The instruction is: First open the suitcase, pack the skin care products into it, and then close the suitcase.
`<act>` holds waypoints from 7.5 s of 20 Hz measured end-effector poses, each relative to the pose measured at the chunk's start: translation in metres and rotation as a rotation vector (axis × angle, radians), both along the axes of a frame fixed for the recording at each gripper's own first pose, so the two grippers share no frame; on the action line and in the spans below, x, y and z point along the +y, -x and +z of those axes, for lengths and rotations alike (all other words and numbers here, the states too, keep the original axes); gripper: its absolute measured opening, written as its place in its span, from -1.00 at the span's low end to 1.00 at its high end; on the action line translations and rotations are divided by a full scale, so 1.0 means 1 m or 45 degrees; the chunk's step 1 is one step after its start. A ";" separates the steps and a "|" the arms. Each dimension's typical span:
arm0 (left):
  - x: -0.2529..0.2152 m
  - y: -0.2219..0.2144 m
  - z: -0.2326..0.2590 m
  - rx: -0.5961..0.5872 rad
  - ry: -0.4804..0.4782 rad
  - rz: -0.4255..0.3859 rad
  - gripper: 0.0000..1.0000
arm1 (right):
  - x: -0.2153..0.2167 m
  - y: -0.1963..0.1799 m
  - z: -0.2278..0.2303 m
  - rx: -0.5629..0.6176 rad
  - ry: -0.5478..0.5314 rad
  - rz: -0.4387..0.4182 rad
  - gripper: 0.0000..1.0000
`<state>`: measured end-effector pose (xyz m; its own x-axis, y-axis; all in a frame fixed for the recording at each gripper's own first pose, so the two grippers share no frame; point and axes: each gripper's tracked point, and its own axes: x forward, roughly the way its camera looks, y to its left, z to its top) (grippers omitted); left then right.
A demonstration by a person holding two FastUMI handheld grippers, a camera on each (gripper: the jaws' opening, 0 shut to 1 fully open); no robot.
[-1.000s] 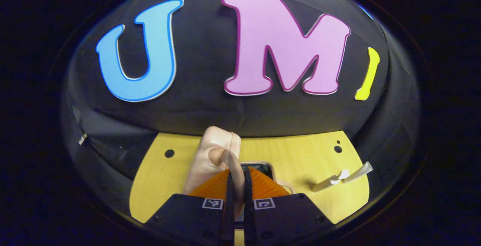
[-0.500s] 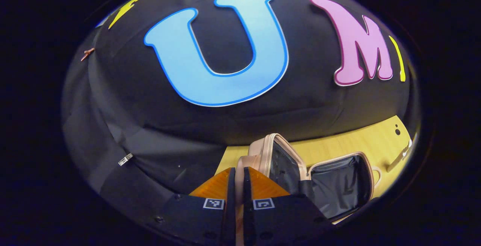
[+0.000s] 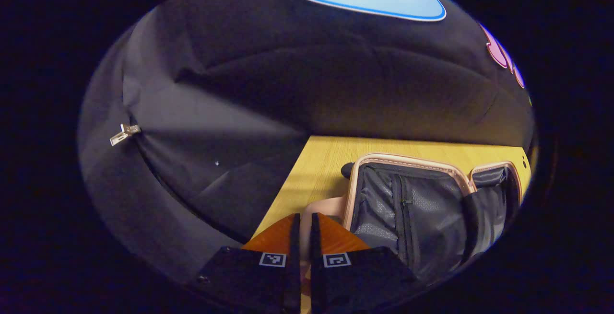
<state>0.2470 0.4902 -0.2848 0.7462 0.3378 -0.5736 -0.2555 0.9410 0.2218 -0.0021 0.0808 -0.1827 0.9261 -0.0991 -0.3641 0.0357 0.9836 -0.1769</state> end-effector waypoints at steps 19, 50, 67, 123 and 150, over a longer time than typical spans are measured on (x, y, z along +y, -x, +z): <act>-0.179 0.087 0.200 -0.631 -0.152 -0.131 0.89 | -0.072 0.005 0.035 -0.140 0.047 -0.110 0.94; -0.726 0.030 -0.043 -0.291 0.177 -0.738 0.96 | -0.220 -0.030 -0.145 0.151 -0.098 -0.113 0.94; -0.703 0.002 -0.059 -0.254 0.308 -0.712 0.27 | -0.191 -0.090 -0.248 0.282 -0.181 -0.166 0.94; -0.375 0.006 -0.073 0.460 0.263 -0.311 0.29 | 0.112 -0.099 -0.109 0.258 -0.573 0.380 -0.31; -0.196 0.224 0.075 -0.149 0.466 -0.025 0.33 | 0.270 -0.081 -0.260 1.030 -0.521 0.295 -0.30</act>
<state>0.0226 0.2946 -0.2096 0.8180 0.1111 -0.5643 -0.2400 0.9576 -0.1592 0.0793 0.3506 -0.4431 0.3562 0.3349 -0.8723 -0.1519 0.9419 0.2996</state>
